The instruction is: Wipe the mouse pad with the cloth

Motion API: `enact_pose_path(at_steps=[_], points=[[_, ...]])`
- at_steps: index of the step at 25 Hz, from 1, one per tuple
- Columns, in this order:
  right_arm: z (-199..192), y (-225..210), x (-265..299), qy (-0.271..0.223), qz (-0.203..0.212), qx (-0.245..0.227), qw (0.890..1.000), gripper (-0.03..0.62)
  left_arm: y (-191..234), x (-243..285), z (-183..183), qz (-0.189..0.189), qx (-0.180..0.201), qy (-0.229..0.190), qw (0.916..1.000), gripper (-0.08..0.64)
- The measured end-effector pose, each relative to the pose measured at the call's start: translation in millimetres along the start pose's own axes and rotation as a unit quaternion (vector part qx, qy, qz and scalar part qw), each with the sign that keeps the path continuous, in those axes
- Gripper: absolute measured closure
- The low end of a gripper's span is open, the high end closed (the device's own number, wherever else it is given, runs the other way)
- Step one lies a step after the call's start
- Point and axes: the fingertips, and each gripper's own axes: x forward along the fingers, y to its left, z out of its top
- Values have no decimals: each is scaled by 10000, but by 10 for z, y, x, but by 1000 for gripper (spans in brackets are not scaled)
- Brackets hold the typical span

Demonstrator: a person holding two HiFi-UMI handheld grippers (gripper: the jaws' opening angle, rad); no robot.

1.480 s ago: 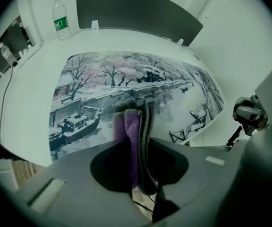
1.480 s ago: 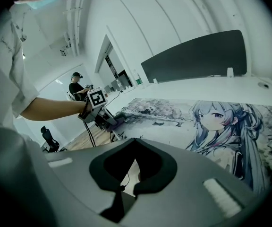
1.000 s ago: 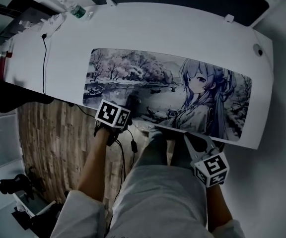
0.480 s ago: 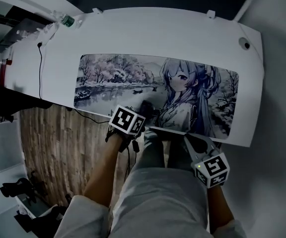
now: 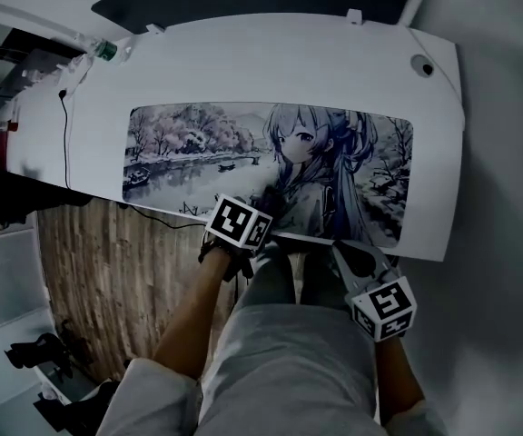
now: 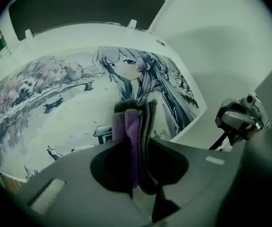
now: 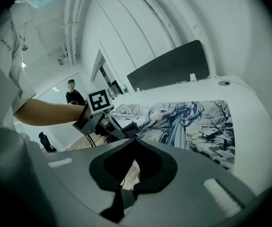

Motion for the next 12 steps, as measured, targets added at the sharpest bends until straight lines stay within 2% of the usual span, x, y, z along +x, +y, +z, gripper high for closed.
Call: enact_pose_path(at_steps=[7,12], points=[[-36,-198,-196,-119,-109,95,9998,584,-344,166,143,-123,215,109,9996,456],[-76,-299,-333,-193,-205,184,9994,584,-675,312,249,-348,409,199,9984,456]])
